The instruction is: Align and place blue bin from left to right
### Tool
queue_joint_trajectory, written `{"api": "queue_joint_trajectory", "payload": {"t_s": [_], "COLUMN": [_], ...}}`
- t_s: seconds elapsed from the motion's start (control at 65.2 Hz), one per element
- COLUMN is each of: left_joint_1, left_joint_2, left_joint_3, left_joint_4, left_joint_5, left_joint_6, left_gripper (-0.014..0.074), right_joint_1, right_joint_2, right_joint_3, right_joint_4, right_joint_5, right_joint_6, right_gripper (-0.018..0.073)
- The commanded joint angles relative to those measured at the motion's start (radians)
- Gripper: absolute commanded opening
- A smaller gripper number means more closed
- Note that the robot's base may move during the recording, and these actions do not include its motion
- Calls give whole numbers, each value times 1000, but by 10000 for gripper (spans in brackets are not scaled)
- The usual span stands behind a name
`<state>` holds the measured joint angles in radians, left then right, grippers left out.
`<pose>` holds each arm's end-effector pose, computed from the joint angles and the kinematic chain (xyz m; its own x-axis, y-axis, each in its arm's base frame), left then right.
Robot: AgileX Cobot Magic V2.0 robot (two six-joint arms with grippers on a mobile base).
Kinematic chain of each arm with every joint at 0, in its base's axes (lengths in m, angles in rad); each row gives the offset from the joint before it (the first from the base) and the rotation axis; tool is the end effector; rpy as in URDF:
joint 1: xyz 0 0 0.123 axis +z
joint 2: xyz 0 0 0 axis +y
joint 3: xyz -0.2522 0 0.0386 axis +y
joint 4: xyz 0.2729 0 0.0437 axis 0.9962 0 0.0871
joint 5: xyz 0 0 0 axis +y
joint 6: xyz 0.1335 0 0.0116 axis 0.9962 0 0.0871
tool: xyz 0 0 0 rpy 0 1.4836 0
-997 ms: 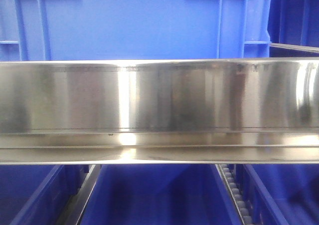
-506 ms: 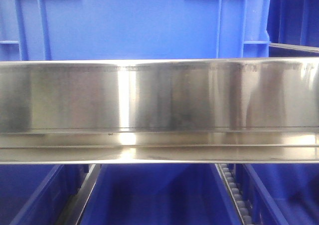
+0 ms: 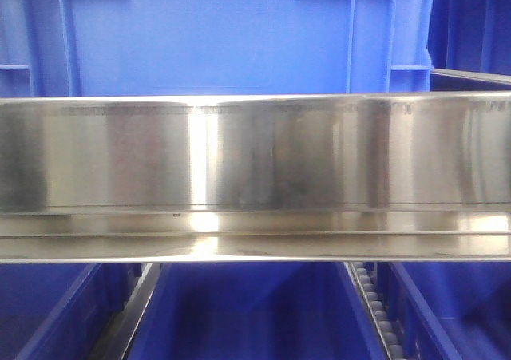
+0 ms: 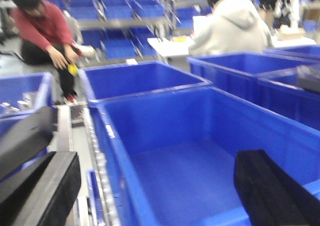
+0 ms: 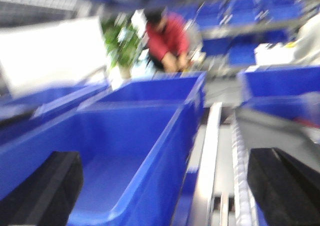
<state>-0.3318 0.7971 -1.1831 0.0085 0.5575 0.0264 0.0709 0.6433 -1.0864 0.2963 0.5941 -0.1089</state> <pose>0.2094 -0.0715 0.4623 -0.0687 0.0592 -0.9959 0.3240 0.9455 0.0339 0.1792 0.0347 0.4559 -0.0750 0.1316 -0.9885 -0.2245 0.9636 0.1453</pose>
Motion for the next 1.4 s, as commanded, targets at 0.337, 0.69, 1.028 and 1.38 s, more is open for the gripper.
{"api": "queue_joint_trajectory", "payload": {"t_s": [0.337,0.69,1.028,1.38], "left_joint_1": [-24,-24,-24,0], "left_joint_2": [409,736,888,983], "left_joint_3": [-465,-815,-872,-872], "left_joint_4": [6,193,222,207], "left_joint_5": [390,664,664,664], "left_joint_6": [-41,-195,-247,-247], "left_gripper": [517,517,517,517], "right_joint_1": [153,175,300,256], "right_joint_2": [506,817,1043,1164], "right_joint_3": [-499,-833,-1021,-1028], "right_joint_4": [-105,-351,-506,-433], "right_joint_5": [333,582,627,627], "right_joint_6": [-50,251,377,384], "right_gripper": [570,570,570,570]}}
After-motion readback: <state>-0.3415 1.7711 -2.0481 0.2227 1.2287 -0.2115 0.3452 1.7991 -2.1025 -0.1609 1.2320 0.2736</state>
